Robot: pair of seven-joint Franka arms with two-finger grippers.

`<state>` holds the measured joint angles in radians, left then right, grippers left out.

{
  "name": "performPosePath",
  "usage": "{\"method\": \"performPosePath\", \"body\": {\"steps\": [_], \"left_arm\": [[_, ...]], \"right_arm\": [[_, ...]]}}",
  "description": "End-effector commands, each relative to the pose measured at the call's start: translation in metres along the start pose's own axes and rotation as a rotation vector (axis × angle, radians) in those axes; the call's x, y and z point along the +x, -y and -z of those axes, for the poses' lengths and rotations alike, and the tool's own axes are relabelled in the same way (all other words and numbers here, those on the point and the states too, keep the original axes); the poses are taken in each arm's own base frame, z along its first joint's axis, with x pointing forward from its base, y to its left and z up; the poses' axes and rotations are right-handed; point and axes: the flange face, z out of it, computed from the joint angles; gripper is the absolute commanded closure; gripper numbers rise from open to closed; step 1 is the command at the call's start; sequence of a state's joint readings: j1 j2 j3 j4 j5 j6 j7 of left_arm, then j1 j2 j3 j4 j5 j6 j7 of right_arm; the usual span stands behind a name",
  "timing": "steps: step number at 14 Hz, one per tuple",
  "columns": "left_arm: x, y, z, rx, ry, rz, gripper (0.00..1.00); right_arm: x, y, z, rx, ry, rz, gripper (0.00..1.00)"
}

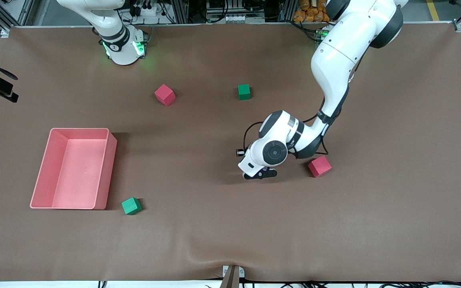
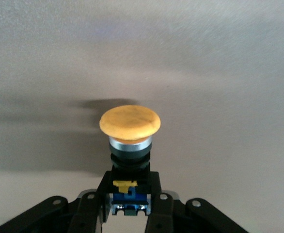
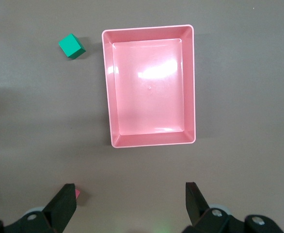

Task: Place and upright button with both arms
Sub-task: 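Lift and rotate the button cap-up with the left gripper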

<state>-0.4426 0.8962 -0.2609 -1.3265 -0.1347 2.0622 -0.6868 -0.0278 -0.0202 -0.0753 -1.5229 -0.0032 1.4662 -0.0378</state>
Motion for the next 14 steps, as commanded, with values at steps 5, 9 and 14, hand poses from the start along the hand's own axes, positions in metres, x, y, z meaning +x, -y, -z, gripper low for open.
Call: {"method": "performPosePath", "body": {"steps": [5, 9, 14], "left_arm": [[-0.059, -0.072, 0.057, -0.080, -0.179, 0.162, 1.00], [-0.093, -0.106, 0.049, -0.003, -0.394, 0.188, 1.00], [-0.137, -0.138, 0.011, 0.085, -0.720, 0.143, 1.00]], "right_arm": [[-0.007, 0.000, 0.006, 0.000, 0.002, 0.013, 0.00], [-0.007, 0.000, 0.005, 0.000, 0.008, 0.013, 0.00], [-0.008, -0.001, 0.005, 0.001, 0.009, 0.012, 0.00]]}}
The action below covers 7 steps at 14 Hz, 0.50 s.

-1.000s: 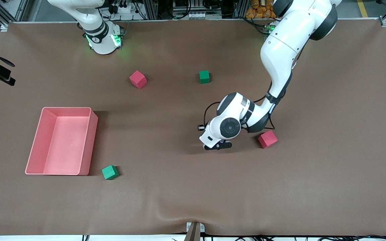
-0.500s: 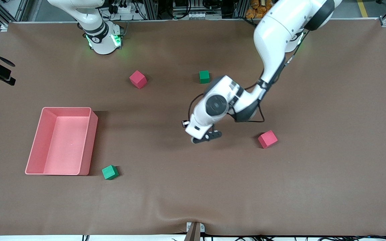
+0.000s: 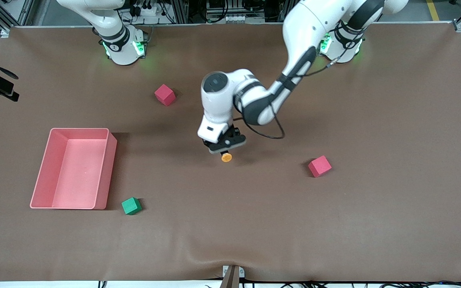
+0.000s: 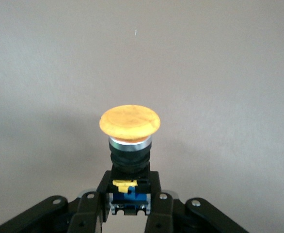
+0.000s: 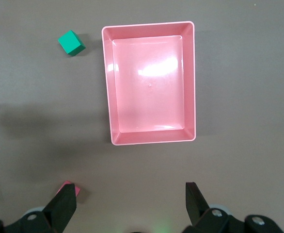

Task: Place and upright button with both arms
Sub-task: 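Lift and rotate the button cap-up with the left gripper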

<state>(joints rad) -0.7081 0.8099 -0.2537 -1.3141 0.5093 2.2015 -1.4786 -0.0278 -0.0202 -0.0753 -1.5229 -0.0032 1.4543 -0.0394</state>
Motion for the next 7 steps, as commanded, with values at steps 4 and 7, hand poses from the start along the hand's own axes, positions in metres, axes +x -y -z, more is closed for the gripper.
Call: {"method": "performPosePath", "body": {"steps": [4, 7], "left_arm": [[-0.041, -0.011, -0.028, -0.021, -0.387, -0.064, 1.00], [-0.079, -0.008, -0.082, -0.040, -0.539, -0.147, 1.00]], "right_arm": [[-0.006, -0.003, 0.006, 0.013, -0.006, 0.004, 0.00], [-0.006, -0.001, 0.006, 0.019, -0.005, 0.008, 0.00]]}}
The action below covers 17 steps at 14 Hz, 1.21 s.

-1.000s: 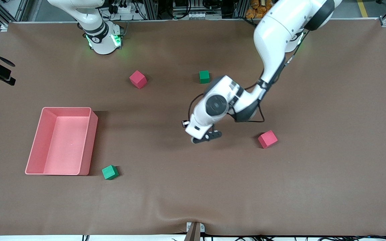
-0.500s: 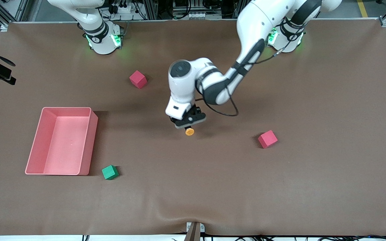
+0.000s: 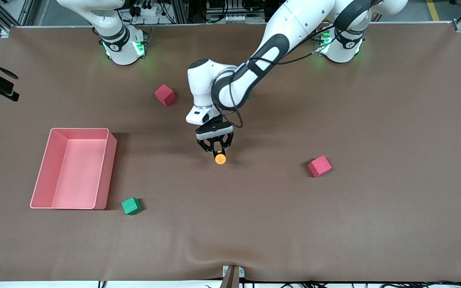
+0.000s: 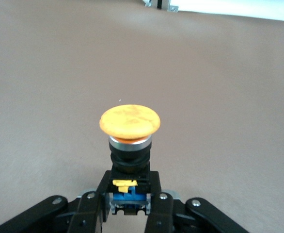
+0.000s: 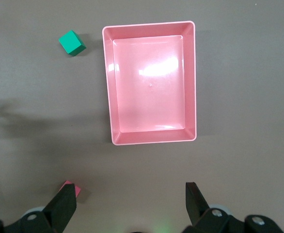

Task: Place and upright button with both arms
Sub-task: 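Lift and rotate the button cap-up with the left gripper, then set the button upright on the table and open the left gripper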

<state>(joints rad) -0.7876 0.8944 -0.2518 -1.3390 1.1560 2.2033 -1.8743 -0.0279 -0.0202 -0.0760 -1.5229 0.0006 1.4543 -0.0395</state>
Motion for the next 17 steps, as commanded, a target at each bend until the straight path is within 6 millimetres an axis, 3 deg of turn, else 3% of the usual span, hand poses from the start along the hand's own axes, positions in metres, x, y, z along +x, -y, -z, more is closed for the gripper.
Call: {"method": "performPosePath", "body": {"steps": [1, 7, 11, 13, 15, 17], "left_arm": [[-0.039, -0.001, -0.028, -0.051, -0.134, -0.032, 1.00], [-0.077, 0.007, -0.065, -0.168, -0.330, -0.098, 1.00], [-0.100, 0.012, -0.080, -0.201, -0.360, -0.126, 0.99], [-0.105, 0.010, -0.076, -0.210, -0.357, -0.119, 0.58], [-0.107, 0.009, -0.076, -0.207, -0.349, -0.108, 0.00], [-0.108, 0.001, -0.056, -0.199, -0.302, -0.034, 0.00]], "right_arm": [[-0.007, 0.000, 0.007, 0.016, -0.006, 0.010, 0.00], [-0.006, -0.009, 0.006, 0.024, -0.005, -0.008, 0.00], [-0.006, 0.020, 0.007, 0.025, -0.009, 0.043, 0.00], [-0.005, 0.028, 0.008, 0.022, -0.015, 0.058, 0.00], [-0.005, 0.027, 0.007, 0.022, -0.012, 0.055, 0.00], [-0.006, 0.025, 0.007, 0.022, -0.009, 0.054, 0.00]]}}
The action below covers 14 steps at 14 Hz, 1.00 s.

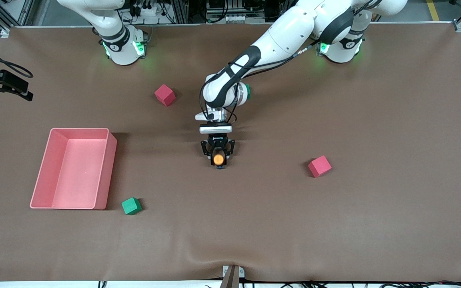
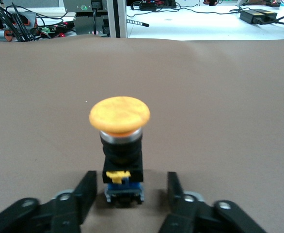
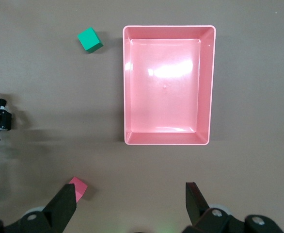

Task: Place and upright button with both arms

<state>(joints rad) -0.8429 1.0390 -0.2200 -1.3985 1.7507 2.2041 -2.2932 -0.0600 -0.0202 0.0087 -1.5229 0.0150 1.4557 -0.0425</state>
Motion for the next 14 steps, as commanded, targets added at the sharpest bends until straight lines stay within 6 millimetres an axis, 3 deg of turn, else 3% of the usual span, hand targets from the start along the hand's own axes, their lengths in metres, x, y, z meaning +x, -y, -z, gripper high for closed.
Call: {"method": "performPosePath", "body": {"steps": [1, 3, 7, 9, 10, 12, 14], "left_arm": [[0.006, -0.029, 0.020, 0.014, 0.092, 0.181, 0.00], [0.027, -0.053, 0.060, 0.047, 0.185, 0.299, 0.00], [0.078, -0.069, 0.107, 0.146, 0.298, 0.463, 0.00], [0.111, -0.070, 0.131, 0.207, 0.374, 0.450, 0.00], [0.133, -0.067, 0.140, 0.238, 0.428, 0.426, 0.00], [0.199, -0.053, 0.150, 0.256, 0.534, 0.470, 0.00], [0.269, -0.026, 0.156, 0.271, 0.588, 0.539, 0.00]], "right_arm": [[-0.007, -0.005, 0.006, 0.012, -0.006, -0.003, 0.00], [-0.007, -0.005, 0.007, 0.007, -0.008, 0.014, 0.00], [-0.007, -0.007, 0.007, 0.005, -0.009, 0.042, 0.00], [-0.007, -0.006, 0.007, 0.004, -0.009, 0.043, 0.00], [-0.007, -0.007, 0.007, 0.004, -0.008, 0.043, 0.00], [-0.007, -0.007, 0.007, 0.004, -0.009, 0.043, 0.00], [-0.007, -0.007, 0.007, 0.006, -0.009, 0.042, 0.00]]}}
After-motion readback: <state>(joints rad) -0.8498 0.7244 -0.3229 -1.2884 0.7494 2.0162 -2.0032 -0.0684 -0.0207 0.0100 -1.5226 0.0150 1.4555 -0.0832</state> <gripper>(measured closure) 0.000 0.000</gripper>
